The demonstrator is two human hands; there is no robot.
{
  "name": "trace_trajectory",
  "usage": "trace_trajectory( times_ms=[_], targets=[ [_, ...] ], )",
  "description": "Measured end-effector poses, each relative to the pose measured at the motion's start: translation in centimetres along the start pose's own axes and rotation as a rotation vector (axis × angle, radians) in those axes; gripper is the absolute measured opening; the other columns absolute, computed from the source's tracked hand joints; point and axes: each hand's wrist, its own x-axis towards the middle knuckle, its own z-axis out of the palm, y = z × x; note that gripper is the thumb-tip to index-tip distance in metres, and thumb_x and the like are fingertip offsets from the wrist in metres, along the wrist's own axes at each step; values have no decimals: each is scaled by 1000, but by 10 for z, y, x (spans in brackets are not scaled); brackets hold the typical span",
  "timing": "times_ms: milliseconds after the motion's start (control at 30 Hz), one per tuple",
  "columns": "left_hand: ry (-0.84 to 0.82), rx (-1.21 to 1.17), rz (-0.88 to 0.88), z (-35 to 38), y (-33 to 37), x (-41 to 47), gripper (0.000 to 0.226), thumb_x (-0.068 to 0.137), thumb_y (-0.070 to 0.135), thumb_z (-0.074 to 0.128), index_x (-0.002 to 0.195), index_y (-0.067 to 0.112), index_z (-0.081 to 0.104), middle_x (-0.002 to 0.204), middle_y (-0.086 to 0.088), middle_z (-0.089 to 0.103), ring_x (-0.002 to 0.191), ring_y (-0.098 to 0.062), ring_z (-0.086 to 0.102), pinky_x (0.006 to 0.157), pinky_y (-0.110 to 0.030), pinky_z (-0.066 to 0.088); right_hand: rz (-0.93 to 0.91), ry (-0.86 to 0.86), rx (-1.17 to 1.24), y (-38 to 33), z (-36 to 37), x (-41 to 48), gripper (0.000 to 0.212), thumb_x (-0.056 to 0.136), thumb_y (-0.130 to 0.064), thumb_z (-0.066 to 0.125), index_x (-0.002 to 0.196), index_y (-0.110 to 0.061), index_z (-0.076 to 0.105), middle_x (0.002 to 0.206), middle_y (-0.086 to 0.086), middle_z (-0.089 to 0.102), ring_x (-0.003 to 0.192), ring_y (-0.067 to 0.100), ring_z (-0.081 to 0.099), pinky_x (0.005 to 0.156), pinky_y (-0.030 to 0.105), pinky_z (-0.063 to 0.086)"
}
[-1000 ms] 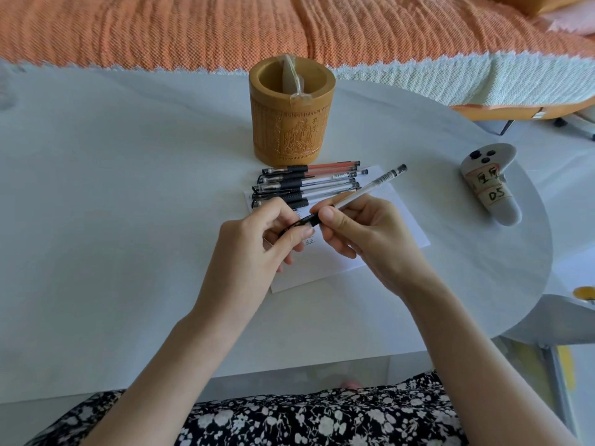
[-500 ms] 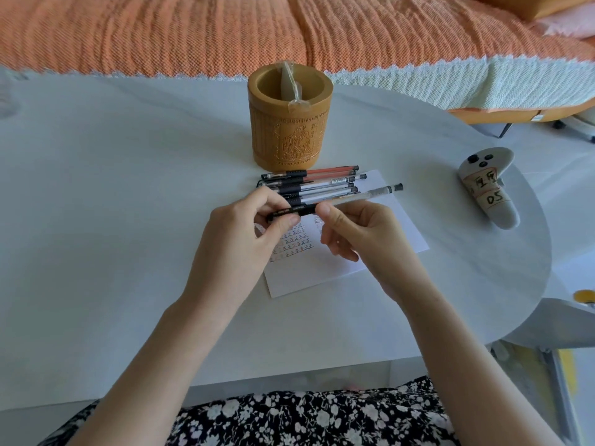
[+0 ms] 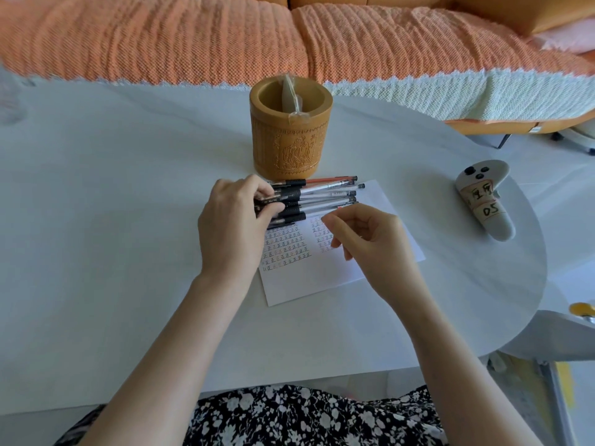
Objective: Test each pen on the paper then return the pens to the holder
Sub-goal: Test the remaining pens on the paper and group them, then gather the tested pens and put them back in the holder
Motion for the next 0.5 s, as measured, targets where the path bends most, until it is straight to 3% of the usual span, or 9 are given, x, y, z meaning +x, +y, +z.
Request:
trace_trajectory(
  times_ms=[167, 233, 333, 400, 500],
  targets=[
    [-40, -37, 45, 4, -3, -1, 23, 76, 31, 73, 93, 18, 65, 98, 2, 60, 99, -19, 49, 67, -24, 33, -24, 55, -61, 4, -4, 1, 10, 88, -18, 65, 79, -19, 69, 63, -12, 64, 55, 5, 50, 56, 18, 43],
    [-43, -61, 49, 1, -6, -1, 26, 78, 30, 72, 99, 17, 65, 103, 0, 58, 103, -20, 49, 73, -23, 35, -74, 102, -110, 5, -6, 4, 5, 86, -18, 67, 88, -21, 70, 77, -11, 66, 66, 6, 53, 63, 18, 43],
    [-90, -116, 45, -9, -12, -5, 40, 76, 31, 74, 111, 18, 60, 110, -1, 55, 107, -18, 48, 82, -19, 33, -207, 76, -314, 2, -11, 18, 37, 83, -23, 70, 119, -20, 60, 114, -3, 59, 101, 10, 52, 86, 15, 37],
    [-154, -161, 38, -15, -15, -13, 53, 71, 31, 78, 118, 19, 55, 114, -1, 53, 110, -16, 46, 87, -20, 32, -267, -62, -497, 1, -12, 35, 61, 81, -30, 72, 135, -19, 46, 140, 2, 43, 128, 15, 38, 106, 25, 27],
    [-174, -155, 52, -23, -14, -27, 52, 69, 24, 80, 113, 18, 55, 112, 0, 52, 109, -16, 48, 89, -23, 34, -282, -276, -652, 4, -7, 59, 79, 78, -35, 74, 143, -17, 34, 151, 7, 30, 140, 22, 24, 117, 39, 18]
  ],
)
